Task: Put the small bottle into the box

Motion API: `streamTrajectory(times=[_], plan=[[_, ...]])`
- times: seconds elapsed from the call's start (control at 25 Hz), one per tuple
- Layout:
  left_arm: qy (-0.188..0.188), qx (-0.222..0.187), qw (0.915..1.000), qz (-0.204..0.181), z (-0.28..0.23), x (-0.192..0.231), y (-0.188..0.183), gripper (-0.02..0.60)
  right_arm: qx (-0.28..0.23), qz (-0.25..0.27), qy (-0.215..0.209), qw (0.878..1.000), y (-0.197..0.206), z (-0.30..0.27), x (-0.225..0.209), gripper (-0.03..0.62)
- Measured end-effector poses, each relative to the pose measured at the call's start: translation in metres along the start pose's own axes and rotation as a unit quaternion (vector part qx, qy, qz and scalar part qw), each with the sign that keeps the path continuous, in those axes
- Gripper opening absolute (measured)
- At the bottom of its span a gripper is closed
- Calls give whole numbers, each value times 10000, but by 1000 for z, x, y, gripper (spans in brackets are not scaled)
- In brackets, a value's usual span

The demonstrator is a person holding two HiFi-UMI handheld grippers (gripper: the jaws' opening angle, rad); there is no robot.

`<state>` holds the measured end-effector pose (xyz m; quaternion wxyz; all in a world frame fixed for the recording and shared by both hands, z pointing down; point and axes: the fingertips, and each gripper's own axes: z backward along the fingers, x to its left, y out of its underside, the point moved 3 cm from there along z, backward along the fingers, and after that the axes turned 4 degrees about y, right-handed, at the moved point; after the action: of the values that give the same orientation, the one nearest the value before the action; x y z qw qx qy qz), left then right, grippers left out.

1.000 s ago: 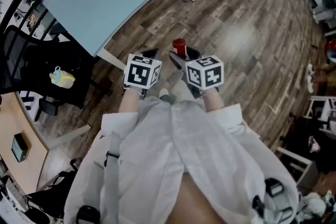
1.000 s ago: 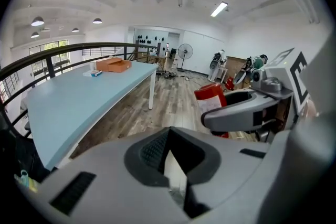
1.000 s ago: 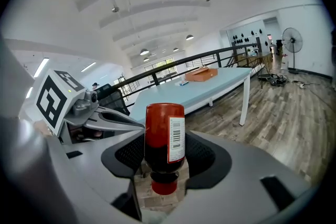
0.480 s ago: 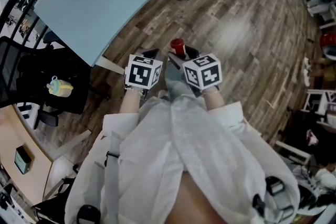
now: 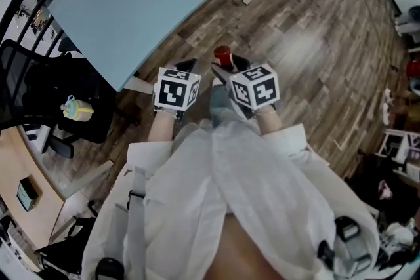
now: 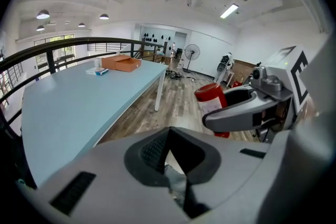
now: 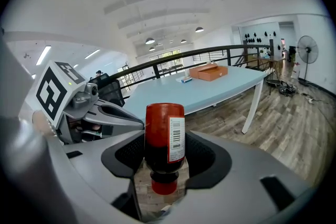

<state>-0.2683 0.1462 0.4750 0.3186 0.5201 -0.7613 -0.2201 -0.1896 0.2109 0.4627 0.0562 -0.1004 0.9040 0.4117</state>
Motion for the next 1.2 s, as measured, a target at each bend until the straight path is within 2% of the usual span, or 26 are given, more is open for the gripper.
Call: streamTrajectory(times=[0.44, 0.76, 1.0, 1.2], plan=[[-322, -107, 9994, -8, -60, 35, -104, 5, -116, 125, -199, 9997, -79, -46, -91, 212], [-377, -185, 9991, 52, -112, 46, -175, 5, -143, 216, -291, 9992, -126, -65, -162, 212], [-310, -80, 9995, 60, -139, 47, -197, 5, -142, 212, -293, 9992, -145, -76, -196, 212], [-424, -122, 9989, 146, -145, 57, -211, 4, -152, 176, -316, 9992, -149, -83, -211, 212]])
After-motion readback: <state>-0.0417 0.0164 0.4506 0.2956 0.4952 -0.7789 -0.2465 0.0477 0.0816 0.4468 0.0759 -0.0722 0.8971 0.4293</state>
